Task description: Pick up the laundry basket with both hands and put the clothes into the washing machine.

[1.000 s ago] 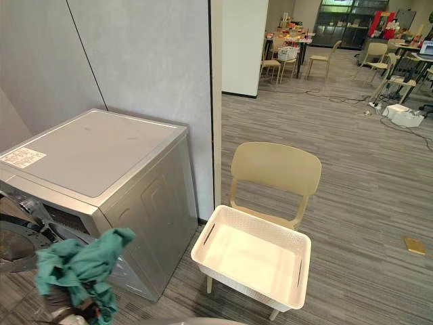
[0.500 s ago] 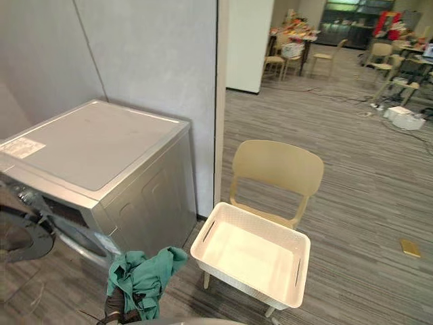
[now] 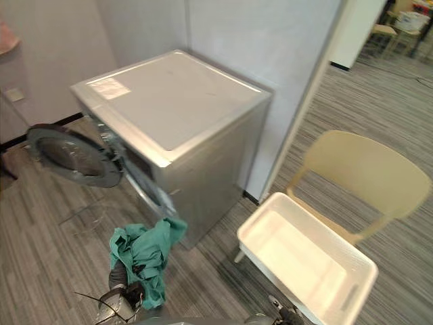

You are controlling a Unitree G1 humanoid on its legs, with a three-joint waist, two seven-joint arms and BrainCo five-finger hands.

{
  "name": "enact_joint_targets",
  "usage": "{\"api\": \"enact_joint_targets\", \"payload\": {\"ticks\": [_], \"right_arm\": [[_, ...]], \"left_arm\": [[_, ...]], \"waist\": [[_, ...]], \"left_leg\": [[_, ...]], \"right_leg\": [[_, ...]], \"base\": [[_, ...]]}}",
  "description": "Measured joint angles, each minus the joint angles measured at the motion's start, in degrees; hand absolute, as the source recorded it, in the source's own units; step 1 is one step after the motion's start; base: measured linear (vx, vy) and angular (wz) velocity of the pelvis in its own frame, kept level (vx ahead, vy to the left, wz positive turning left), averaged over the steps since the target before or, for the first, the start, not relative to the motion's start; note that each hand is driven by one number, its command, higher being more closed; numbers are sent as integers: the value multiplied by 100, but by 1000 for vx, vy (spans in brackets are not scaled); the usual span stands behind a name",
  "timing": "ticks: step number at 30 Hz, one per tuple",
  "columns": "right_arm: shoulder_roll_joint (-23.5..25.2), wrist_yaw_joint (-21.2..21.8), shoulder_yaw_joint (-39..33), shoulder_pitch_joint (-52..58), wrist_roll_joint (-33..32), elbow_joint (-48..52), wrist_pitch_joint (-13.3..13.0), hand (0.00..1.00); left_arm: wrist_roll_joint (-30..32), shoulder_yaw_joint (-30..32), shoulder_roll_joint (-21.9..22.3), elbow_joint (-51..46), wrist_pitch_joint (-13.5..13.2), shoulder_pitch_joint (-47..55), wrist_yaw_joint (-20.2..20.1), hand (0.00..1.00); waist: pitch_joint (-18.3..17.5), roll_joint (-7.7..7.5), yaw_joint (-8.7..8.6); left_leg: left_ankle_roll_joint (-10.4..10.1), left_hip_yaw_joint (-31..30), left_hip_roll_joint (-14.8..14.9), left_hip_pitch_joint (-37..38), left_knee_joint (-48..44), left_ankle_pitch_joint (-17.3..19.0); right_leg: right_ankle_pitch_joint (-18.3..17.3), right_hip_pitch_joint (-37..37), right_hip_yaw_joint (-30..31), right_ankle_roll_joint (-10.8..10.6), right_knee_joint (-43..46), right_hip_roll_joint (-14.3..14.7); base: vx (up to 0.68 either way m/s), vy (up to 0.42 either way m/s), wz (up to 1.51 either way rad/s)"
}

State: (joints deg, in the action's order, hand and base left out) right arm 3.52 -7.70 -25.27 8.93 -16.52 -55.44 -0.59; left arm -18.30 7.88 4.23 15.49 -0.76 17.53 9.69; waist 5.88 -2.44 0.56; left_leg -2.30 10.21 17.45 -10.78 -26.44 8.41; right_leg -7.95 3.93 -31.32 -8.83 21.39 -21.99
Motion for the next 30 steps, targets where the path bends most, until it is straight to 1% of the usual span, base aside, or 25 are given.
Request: {"api": "enact_joint_targets", "payload": {"ticks": [1, 2, 3, 5, 6, 8, 9, 10, 11, 12, 13, 14, 15, 16, 17, 18, 19, 21, 22, 23, 25, 26, 27, 28, 30], "right_arm": [[100, -8, -69, 10, 39, -36, 16, 0], [102, -22, -117, -1, 70, -46, 92, 0], [109, -57, -125, -10, 70, -30, 91, 0], [101, -101, -121, -43, 10, 35, 88, 0], [104, -115, -64, -125, -203, 61, 86, 0], [75, -131, -57, -182, -490, 74, 76, 0], [29, -151, -68, -231, -641, 91, 75, 0], [24, -190, -72, -243, -667, 122, 70, 0], [30, -213, -127, -194, -691, 273, 53, 0], [44, -195, -227, -183, -698, 307, 58, 0], [81, -203, -395, -184, -718, 305, 72, 0], [158, -194, -457, -168, -779, 230, 86, 0], [167, -190, -460, -149, -815, 179, 89, 0], [178, -190, -459, -109, -834, 135, 83, 0], [180, -188, -458, -92, -842, 129, 80, 0], [178, -176, -444, -73, -873, 119, 81, 0], [169, -113, -388, -56, -868, 104, 82, 0], [161, -86, -304, -14, -864, 101, 80, 0], [157, -84, -167, 41, -857, 117, 76, 0], [156, -81, -118, 63, -848, 114, 66, 0], [83, -84, -147, 173, -820, 115, 43, 0], [17, -83, -88, 143, -811, 119, 41, 0], [-8, -79, -57, 109, -805, 126, 26, 0], [-14, -84, -55, 97, -805, 127, -10, 0], [-38, -88, 14, 82, -804, 130, -50, 0]], "left_arm": [[-4, -54, -9, -7, -5, -138, 28, 100], [44, -168, -18, -14, -10, -236, 18, 100], [57, -174, -20, -14, -10, -256, 17, 100], [62, -171, -25, -16, -12, -263, 27, 100], [40, -215, -56, -16, -11, -282, 33, 100], [38, -399, -151, -24, -12, -329, 26, 100], [43, -432, -160, -26, -13, -389, 31, 100], [43, -471, -154, -26, -14, -421, 31, 100], [44, -575, -217, -27, -27, -478, 39, 100], [46, -596, -222, -27, -35, -502, 41, 100], [53, -601, -230, -26, -69, -531, 46, 100], [83, -600, -258, -19, -115, -538, 45, 100], [111, -609, -256, -14, -115, -542, 44, 100], [127, -620, -240, 23, -115, -525, 40, 100], [148, -619, -232, 92, -114, -526, 38, 100], [183, -619, -217, 239, -110, -526, 37, 100], [261, -621, -203, 336, -94, -524, 33, 100], [331, -644, -108, 356, -72, -524, 25, 100], [352, -712, -45, 390, -71, -514, -2, 100], [387, -770, -35, 438, -72, -520, -62, 100], [458, -1025, -18, 551, 20, -421, -211, 100], [532, -1070, -19, 510, 23, -410, -226, 100], [545, -1077, -20, 475, 23, -409, -232, 100], [541, -1072, -20, 471, 24, -397, -238, 100], [543, -1054, -20, 469, 25, -384, -233, 100]], "waist": [[-39, -138, -27], [-23, -111, 2], [-8, -85, 16], [-3, -57, 95], [-17, -74, 166], [-91, -23, 188], [-191, 5, 193], [-176, 66, 189], [-175, 127, 159], [-187, 167, 147], [-208, 237, 84], [-263, 134, -6], [-279, 69, -32], [-300, -10, -21], [-300, -16, -8], [-300, -9, 10], [-296, -11, -2], [-300, -11, -71], [-332, -57, -189], [-338, -134, -234], [-365, 58, -271], [-310, 177, -255], [-241, 223, -255], [-199, 259, -247], [-174, 260, -232]], "left_leg": [[-31, -28, -202, -163, -74, 19], [-342, -72, -260, -377, -355, 218], [-379, -81, -264, -450, -509, 350], [-295, -7, -332, -567, -898, 745], [-216, 124, -419, -672, -1068, 944], [-109, 175, -597, -832, -1144, 1094], [-88, 185, -703, -957, -1095, 1105], [-86, 175, -773, -965, -1018, 1104], [-29, 72, -981, -851, -736, 1056], [71, -46, -1055, -813, -589, 913], [212, -287, -1196, -722, -215, 599], [259, -500, -1363, -538, 257, 350], [264, -570, -1435, -424, 477, 256], [275, -570, -1478, -231, 749, 200], [276, -570, -1482, -143, 814, 200], [278, -568, -1480, 20, 900, 201], [280, -560, -1476, 114, 960, 201], [278, -619, -1465, 136, 968, 203], [217, -709, -1501, 62, 802, 229], [136, -768, -1530, 66, 628, 320], [-23, -815, -1286, 104, 187, 553], [-124, -727, -1064, -20, -377, 713], [-136, -679, -927, -192, -1030, 734], [-261, -715, -813, -525, -2044, 633], [-375, -744, -735, -881, -3350, 479]], "right_leg": [[93, 64, -62, 39, -222, -67], [544, 320, -258, -136, -631, -37], [691, 402, -325, -212, -733, -28], [912, 482, -293, -298, -869, -114], [1010, 463, -238, -321, -920, -269], [1370, 356, -220, -29, -1132, -399], [1695, 234, -206, 381, -1222, -436], [1861, 180, -131, 616, -1234, -455], [1919, 41, 413, 1127, -943, -429], [1683, -90, 843, 1152, -683, -289], [928, -310, 1630, 900, -18, 180], [274, -443, 2101, 694, 482, 660], [12, -504, 2221, 652, 674, 908], [-383, -654, 2247, 594, 879, 1295], [-540, -723, 2203, 598, 917, 1462], [-789, -882, 2165, 582, 931, 1787], [-921, -1060, 2177, 584, 833, 2054], [-951, -1356, 2319, 661, 545, 2344], [-812, -1404, 2628, 850, 108, 2393], [-551, -1359, 2491, 1086, 84, 2333], [-576, -1089, 2365, 1147, -79, 2549], [-573, -855, 2361, 1152, -224, 2724], [-587, -690, 2366, 1180, -292, 2812], [-620, -488, 2378, 1256, -326, 2892], [-666, -250, 2428, 1340, -357, 2915]], "base": [[133, 588, 116], [90, 485, 86], [35, 504, 51], [-46, 358, -3], [-81, 266, -14], [-101, 268, -3], [-68, 244, 12], [15, 287, 44], [40, 195, 52], [88, 234, 79], [82, 115, 97], [104, 114, 104], [110, 8, 90], [96, -25, 44], [123, -49, 18], [112, -69, -4], [95, -81, -6], [106, -155, 26], [178, -217, 59], [245, -237, 56], [237, -172, 10], [259, -156, -10], [286, -151, -17], [222, -95, -16], [219, -25, -23]]}}
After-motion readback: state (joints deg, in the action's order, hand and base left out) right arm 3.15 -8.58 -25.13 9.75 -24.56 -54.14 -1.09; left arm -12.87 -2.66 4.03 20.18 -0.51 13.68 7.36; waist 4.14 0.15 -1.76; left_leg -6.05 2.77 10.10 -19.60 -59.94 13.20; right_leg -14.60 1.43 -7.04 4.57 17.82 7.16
